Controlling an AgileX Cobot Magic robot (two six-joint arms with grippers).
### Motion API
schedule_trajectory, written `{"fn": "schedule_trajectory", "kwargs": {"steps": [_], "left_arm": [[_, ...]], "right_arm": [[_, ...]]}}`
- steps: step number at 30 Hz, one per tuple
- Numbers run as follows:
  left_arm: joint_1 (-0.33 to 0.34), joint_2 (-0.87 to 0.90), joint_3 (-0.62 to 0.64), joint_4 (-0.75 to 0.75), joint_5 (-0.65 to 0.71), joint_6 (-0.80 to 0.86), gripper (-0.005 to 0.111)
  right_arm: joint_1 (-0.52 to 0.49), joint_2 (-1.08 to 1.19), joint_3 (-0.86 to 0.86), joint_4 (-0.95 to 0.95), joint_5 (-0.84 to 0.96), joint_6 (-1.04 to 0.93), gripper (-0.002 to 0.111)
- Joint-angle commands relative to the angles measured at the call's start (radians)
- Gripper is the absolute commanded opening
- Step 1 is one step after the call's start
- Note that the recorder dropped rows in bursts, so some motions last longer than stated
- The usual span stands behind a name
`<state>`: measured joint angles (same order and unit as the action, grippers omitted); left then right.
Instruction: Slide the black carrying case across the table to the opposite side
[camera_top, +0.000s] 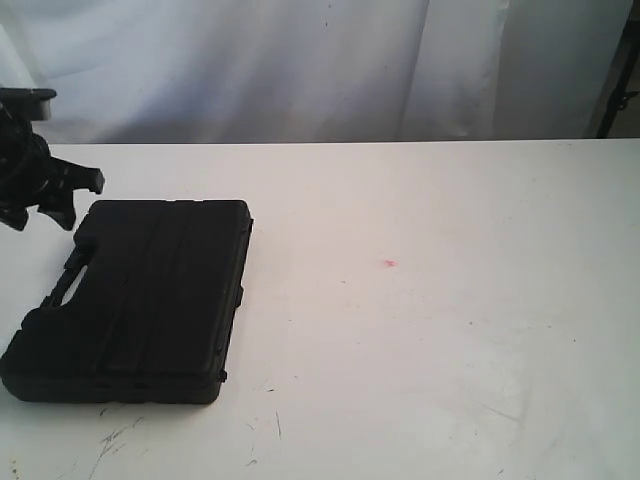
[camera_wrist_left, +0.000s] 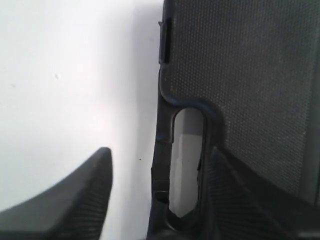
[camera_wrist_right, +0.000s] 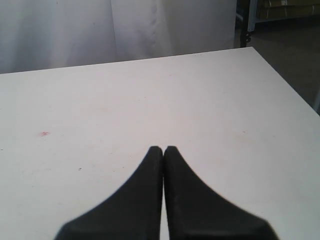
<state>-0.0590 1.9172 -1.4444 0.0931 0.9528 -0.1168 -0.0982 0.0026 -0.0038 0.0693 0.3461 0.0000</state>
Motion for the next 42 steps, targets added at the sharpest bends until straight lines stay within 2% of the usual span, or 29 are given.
{"fn": "schedule_trajectory", "kwargs": {"steps": [1,2,3,9,16,24,32,35,42], "left_arm": [[-0.004,-0.105,-0.004,-0.015,-0.004,-0.023,0.015],[-0.004,-0.141,-0.002,-0.024,-0.004,-0.023,0.001],[-0.004,-0.166,0.002,-0.026,-0.006,-0.021,0.001],[-0.004,-0.354,0.083,-0.103,-0.068,-0.005,0.0],[-0.004,-0.639,0.347,-0.125,-0.258,-0.01,0.0],[-0.004,-0.961,0.625,-0.17,-0.389,-0.013,0.0],[-0.004,-1.284,0.836,-0.195,-0.378,-0.013,0.0],[-0.004,-1.383,0.856,-0.175,-0.318,-0.011,0.0],[-0.004,-1.538,0.858,-0.076,-0.32,-0.004,0.0]], "right_arm": [[-0.005,-0.003,0.004,-0.001,0.0,0.007,0.0],[-0.005,-0.003,0.004,-0.001,0.0,0.007,0.0],[-0.005,-0.003,0.004,-0.001,0.0,0.007,0.0],[-0.005,-0.003,0.004,-0.001,0.0,0.007,0.0],[-0.005,-0.003,0.004,-0.001,0.0,0.007,0.0],[-0.005,-0.003,0.004,-0.001,0.0,0.018,0.0],[-0.005,-0.003,0.004,-0.001,0.0,0.018,0.0],[-0.005,-0.003,0.004,-0.001,0.0,0.018,0.0],[-0.005,-0.003,0.004,-0.001,0.0,0.018,0.0]]}}
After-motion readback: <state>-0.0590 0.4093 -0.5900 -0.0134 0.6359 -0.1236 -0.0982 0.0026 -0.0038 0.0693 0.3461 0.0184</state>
